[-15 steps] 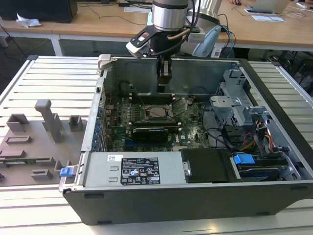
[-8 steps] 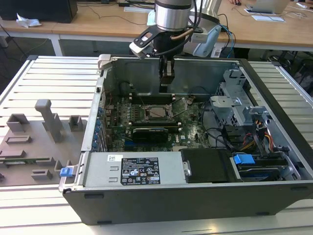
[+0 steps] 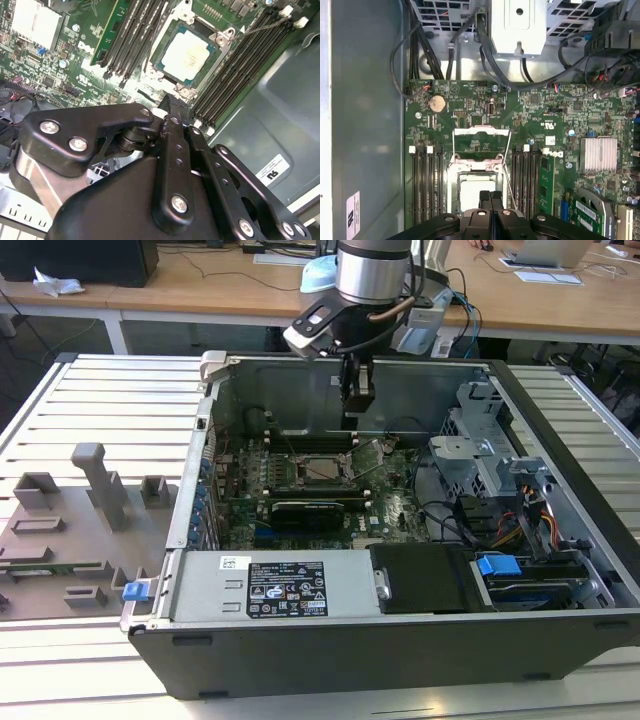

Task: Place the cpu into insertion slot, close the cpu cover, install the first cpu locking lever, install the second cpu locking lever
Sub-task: 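Close the cpu cover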

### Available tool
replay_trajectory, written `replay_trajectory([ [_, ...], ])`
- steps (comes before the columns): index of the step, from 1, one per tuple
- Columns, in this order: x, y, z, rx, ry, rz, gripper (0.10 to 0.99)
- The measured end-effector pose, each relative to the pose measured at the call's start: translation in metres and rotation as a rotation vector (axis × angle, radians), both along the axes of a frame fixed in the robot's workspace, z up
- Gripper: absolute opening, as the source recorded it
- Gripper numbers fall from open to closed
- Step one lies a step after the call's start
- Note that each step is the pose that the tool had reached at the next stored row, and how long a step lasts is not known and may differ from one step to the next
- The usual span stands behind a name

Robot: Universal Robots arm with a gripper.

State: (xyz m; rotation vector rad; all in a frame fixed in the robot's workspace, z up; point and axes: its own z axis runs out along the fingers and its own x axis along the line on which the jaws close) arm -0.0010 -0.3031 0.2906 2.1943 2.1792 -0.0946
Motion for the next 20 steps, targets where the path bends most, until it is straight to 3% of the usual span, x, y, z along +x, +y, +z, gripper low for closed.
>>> replay_trajectory([
  [14,0.0233,0.0006,-0.0012,-0.008,0.0,0.0,0.106],
  [20,0.0382,0.0011,-0.0015,-0.022,0.0001,0.0,0.106],
])
